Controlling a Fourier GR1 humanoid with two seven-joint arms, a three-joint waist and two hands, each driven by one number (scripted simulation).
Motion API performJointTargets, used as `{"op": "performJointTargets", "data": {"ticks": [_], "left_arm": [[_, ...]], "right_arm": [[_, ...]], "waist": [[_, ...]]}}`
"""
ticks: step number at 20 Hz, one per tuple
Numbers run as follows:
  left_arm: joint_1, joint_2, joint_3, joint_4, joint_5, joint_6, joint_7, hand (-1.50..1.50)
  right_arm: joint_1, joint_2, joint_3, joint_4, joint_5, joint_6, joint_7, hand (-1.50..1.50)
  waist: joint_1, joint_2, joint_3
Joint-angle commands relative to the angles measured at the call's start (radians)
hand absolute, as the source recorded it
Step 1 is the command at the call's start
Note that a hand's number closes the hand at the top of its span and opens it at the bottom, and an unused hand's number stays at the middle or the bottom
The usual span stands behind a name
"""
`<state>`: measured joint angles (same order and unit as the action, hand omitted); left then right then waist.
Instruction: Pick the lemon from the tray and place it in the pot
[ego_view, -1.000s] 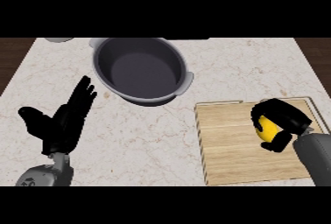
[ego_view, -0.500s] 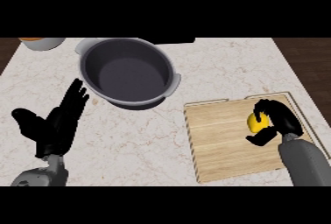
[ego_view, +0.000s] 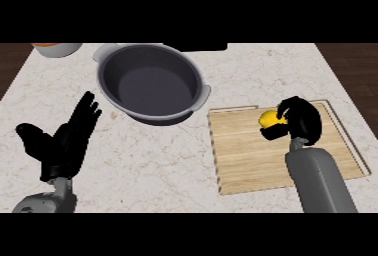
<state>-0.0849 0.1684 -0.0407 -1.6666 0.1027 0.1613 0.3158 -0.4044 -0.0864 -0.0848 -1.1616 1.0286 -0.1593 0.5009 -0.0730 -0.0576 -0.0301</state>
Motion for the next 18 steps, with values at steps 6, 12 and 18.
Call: {"op": "performJointTargets", "data": {"ticks": [6,12,18], "left_arm": [[-0.025,-0.028,-0.047,0.007,0.006,-0.022,0.008,0.0],[-0.048,-0.03,-0.076,0.006,0.007,-0.052,0.002,0.0],[-0.113,-0.029,-0.072,0.018,0.019,-0.062,0.034,0.0]], "right_arm": [[-0.294,0.085,0.194,-0.156,0.337,-0.048,0.467,1.5],[-0.555,0.086,0.316,-0.131,0.446,0.102,0.832,1.5],[-0.743,0.086,0.302,-0.034,0.407,0.208,0.983,1.5]], "waist": [[0.082,0.001,0.009],[0.165,0.033,0.018],[0.188,0.056,0.023]]}}
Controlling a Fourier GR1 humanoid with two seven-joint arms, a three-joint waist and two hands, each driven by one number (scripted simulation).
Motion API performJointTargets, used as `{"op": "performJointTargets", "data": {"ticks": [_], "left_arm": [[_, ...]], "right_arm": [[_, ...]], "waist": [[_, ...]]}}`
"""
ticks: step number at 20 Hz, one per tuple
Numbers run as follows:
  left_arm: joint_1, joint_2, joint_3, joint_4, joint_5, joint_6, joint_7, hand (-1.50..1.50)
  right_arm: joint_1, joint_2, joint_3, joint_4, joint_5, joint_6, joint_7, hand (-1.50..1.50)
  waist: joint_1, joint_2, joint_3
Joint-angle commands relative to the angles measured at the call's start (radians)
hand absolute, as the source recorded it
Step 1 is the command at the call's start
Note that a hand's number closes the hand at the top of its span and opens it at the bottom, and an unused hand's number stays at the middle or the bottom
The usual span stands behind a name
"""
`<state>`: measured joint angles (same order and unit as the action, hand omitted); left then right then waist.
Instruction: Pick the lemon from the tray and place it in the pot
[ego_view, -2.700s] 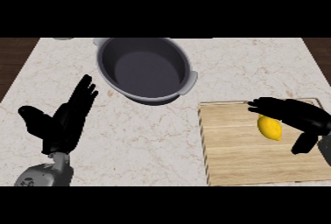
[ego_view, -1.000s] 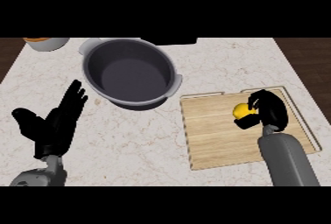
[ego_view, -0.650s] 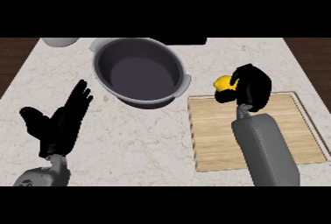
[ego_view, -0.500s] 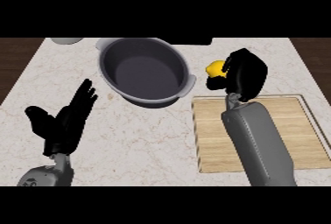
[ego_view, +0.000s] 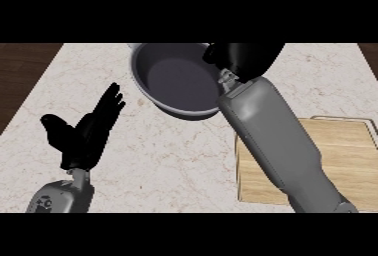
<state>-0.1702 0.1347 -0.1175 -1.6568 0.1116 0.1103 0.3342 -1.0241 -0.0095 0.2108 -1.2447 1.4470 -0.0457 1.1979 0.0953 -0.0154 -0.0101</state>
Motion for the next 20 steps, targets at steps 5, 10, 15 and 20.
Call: {"op": "performJointTargets", "data": {"ticks": [5,10,15,20], "left_arm": [[-0.032,-0.01,-0.022,0.013,-0.017,-0.003,0.002,0.0],[-0.043,-0.026,-0.032,0.009,-0.02,0.006,0.007,0.0],[-0.064,-0.024,-0.023,0.023,-0.027,0.004,-0.017,0.0],[-0.076,-0.033,-0.035,0.025,-0.023,-0.001,-0.005,0.0]], "right_arm": [[-0.215,0.009,-0.082,0.179,-0.006,0.088,0.289,1.5],[-0.263,0.009,-0.133,0.297,-0.031,0.031,0.289,1.5],[-0.235,0.009,-0.123,0.41,-0.152,-0.05,0.289,1.5],[-0.2,0.009,-0.245,0.406,-0.19,-0.218,0.288,-1.5]], "waist": [[0.033,0.025,0.004],[0.031,0.031,0.005],[0.047,0.041,0.007],[0.05,0.048,0.009]]}}
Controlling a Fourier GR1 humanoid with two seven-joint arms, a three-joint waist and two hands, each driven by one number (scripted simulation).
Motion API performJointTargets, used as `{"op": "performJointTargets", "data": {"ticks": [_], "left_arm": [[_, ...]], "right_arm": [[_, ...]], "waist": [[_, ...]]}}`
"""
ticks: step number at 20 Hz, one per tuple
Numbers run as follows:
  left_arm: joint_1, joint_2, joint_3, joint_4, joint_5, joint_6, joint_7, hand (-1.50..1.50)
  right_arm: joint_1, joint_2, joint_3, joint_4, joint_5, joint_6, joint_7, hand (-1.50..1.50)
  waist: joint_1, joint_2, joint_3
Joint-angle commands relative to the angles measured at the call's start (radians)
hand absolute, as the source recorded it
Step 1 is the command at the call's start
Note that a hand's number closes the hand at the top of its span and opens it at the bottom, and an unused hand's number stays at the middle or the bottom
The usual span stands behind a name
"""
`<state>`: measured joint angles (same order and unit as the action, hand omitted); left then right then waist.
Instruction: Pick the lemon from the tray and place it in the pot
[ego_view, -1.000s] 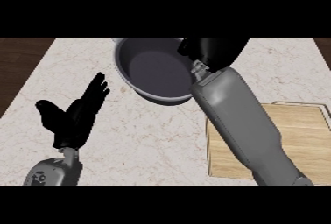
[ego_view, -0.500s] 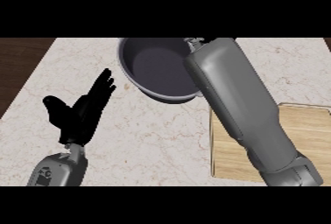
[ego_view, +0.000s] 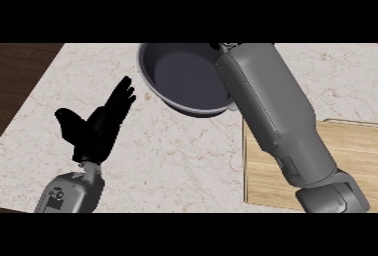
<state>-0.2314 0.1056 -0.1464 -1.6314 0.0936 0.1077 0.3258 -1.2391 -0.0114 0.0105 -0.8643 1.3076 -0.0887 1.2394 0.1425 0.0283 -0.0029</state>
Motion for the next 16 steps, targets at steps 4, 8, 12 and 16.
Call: {"op": "performJointTargets", "data": {"ticks": [4,8,12,16], "left_arm": [[-0.036,-0.018,-0.006,0.013,0.006,0.005,0.032,0.0],[-0.013,-0.005,0.002,0.009,0.003,-0.003,0.0,0.0],[-0.008,0.005,0.026,0.021,-0.001,0.012,0.005,0.0],[0.005,-0.009,0.02,0.008,-0.002,0.022,0.003,0.0]], "right_arm": [[0.025,0.011,-0.081,0.023,-0.115,-0.297,0.187,-1.5],[0.008,0.011,-0.075,-0.01,-0.043,-0.44,0.155,-1.5],[-0.006,0.011,-0.075,-0.038,0.106,-0.55,0.137,-1.5],[0.045,0.011,-0.073,-0.069,0.197,-0.64,0.184,-1.5]], "waist": [[0.008,0.006,0.003],[0.006,-0.002,0.001],[-0.034,-0.008,0.0],[-0.052,-0.02,0.0]]}}
